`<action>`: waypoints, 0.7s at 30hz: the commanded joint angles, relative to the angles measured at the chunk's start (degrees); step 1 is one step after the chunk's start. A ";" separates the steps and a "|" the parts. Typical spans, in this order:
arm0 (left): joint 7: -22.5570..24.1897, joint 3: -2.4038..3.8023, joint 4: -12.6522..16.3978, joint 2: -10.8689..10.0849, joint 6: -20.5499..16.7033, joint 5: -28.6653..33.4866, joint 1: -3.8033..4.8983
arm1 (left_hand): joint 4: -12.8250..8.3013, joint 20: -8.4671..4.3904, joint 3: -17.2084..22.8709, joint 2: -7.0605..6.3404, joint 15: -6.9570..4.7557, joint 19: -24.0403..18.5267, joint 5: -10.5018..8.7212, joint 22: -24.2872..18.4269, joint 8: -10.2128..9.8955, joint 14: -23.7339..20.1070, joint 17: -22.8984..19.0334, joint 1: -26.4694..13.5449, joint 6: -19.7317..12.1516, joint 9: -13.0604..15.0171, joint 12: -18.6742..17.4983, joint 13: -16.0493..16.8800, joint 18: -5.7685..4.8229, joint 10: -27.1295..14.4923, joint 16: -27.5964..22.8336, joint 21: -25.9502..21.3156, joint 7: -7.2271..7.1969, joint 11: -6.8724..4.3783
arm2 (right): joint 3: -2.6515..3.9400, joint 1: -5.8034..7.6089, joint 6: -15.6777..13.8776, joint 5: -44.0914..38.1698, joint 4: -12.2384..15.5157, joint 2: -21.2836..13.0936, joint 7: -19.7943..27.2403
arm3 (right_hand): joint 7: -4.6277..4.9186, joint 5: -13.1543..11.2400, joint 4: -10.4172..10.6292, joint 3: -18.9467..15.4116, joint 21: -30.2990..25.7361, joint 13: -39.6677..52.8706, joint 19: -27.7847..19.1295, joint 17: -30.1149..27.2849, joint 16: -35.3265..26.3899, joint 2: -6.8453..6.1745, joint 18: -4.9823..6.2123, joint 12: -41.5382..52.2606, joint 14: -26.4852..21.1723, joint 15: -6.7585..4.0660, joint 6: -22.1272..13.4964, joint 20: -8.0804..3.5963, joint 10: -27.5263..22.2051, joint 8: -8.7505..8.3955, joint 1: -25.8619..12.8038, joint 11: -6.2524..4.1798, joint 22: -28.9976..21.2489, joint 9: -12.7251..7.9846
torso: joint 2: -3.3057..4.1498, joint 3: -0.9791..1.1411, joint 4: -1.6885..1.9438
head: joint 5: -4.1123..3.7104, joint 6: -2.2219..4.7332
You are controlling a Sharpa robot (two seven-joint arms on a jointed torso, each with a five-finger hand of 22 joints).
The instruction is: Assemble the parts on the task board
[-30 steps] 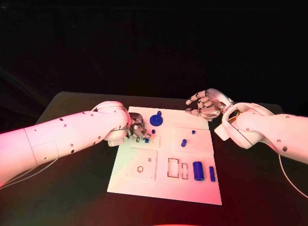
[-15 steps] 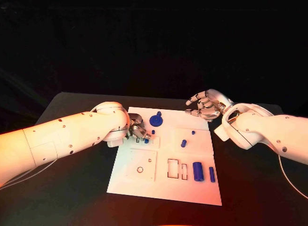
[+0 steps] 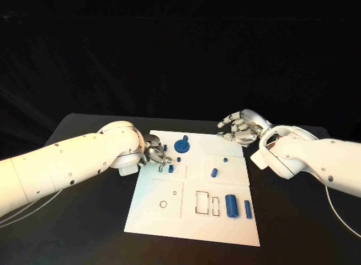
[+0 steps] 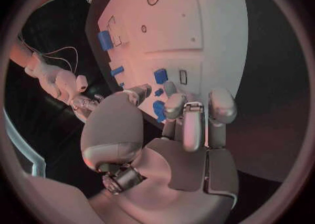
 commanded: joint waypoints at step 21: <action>1.26 3.46 -7.87 2.63 -1.11 -1.46 2.18 | 0.12 1.86 -4.20 2.07 1.94 -1.17 0.61 -1.88 -9.84 3.58 7.45 4.89 -4.06 -5.31 -3.22 -4.86 -0.64 -4.73 -0.61 -1.32 3.49 2.71 | 0.01 -0.29 0.30 -0.53 -1.02 0.65 0.42 | 0.12 0.46 0.33 0.06 -0.27 0.07 -0.26 0.02 -0.19 -0.29 0.84 -0.23 1.54 -0.36 -0.40 -0.17 -0.34 0.38 -0.07 -0.04 0.03 -0.07 | 0.30 -0.06 -0.03 | 0.18 -0.40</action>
